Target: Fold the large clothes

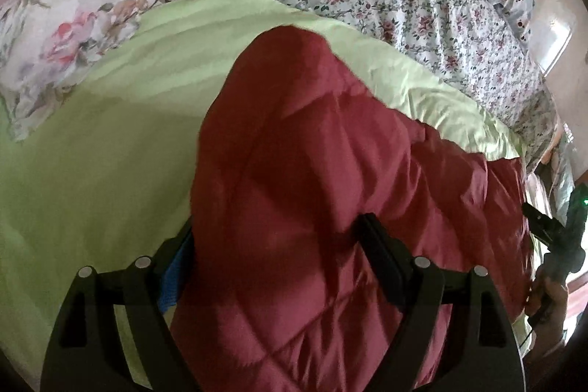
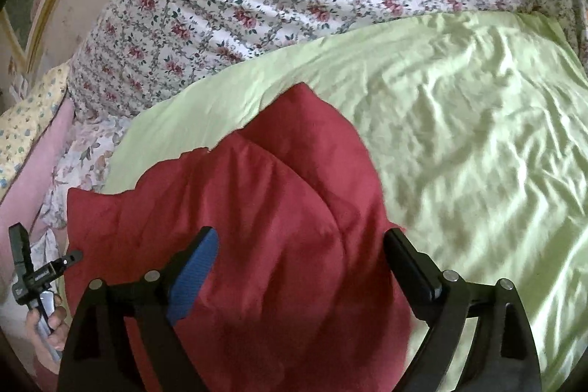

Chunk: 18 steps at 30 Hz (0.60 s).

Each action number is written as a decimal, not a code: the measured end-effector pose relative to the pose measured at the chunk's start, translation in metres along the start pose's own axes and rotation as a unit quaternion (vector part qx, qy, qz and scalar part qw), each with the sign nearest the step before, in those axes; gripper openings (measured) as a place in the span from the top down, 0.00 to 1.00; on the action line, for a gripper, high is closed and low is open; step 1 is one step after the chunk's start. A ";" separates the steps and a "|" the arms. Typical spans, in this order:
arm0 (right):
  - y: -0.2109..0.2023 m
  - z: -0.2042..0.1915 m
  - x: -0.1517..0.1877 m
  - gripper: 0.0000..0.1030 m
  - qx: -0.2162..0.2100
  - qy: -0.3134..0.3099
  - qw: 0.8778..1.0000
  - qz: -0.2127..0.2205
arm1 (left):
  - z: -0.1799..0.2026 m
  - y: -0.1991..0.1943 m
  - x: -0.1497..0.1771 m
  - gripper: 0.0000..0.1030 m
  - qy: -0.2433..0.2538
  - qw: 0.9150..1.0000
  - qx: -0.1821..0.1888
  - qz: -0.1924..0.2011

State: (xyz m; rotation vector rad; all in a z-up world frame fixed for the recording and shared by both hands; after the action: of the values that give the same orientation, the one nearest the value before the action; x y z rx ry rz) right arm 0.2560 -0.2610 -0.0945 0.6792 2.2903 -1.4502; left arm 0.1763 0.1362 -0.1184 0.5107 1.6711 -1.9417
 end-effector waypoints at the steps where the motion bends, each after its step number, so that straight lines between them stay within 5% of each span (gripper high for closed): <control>1: 0.003 -0.003 0.000 0.10 0.005 -0.009 1.000 -0.001 | 0.002 0.002 -0.001 0.19 0.005 1.000 -0.003 -0.001; 3: 0.007 -0.010 0.003 0.16 0.009 -0.026 1.000 0.001 | 0.008 0.007 -0.002 0.31 0.022 1.000 -0.011 -0.001; 5: 0.007 -0.010 0.006 0.45 0.024 -0.037 0.999 0.009 | 0.009 0.010 0.000 0.52 0.030 0.999 -0.018 -0.005; 8: 0.002 -0.004 0.003 0.71 0.016 -0.021 1.000 0.017 | 0.005 0.007 -0.005 0.71 0.018 1.000 -0.010 0.002; 11: -0.005 -0.002 -0.005 0.78 0.008 -0.010 0.999 0.035 | 0.004 0.004 -0.017 0.79 0.009 1.000 0.003 0.011; 18: 0.009 0.005 -0.022 0.80 0.018 0.019 0.998 0.051 | 0.002 0.030 -0.034 0.81 0.008 1.000 -0.016 0.010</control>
State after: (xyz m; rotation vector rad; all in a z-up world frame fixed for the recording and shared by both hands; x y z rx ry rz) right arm 0.2796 -0.2670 -0.0916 0.8274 2.2279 -1.4454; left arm 0.2219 0.1360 -0.1212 0.5286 1.6977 -1.8990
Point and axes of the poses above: each gripper's, at about its wrist camera, not at the fingertips, and y roughly the way its jaws point, z to its right, x to its underside, the point moved 9 cm from there along y, roughly the way its jaws point, and after that the axes turned 11 degrees about y, right-handed, at the moved point
